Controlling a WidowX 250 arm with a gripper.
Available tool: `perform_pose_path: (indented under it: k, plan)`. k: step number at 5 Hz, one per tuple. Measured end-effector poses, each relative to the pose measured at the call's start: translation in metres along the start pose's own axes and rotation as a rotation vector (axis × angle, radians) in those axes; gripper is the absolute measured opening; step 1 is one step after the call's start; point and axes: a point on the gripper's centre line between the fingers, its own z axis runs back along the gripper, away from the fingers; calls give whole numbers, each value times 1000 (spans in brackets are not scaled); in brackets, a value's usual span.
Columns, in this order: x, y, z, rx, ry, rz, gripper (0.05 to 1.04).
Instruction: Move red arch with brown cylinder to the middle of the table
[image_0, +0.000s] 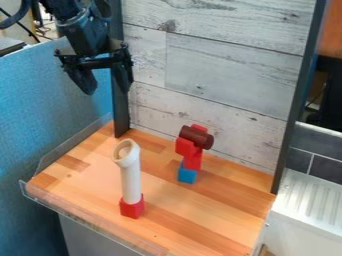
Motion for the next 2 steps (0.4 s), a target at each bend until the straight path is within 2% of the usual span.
perform_pose_path:
  k: [1, 2]
  plan:
    - [-5, 2, -11, -5, 32, 12, 1000]
    - [2, -12, -29, 22, 37, -39, 1001]
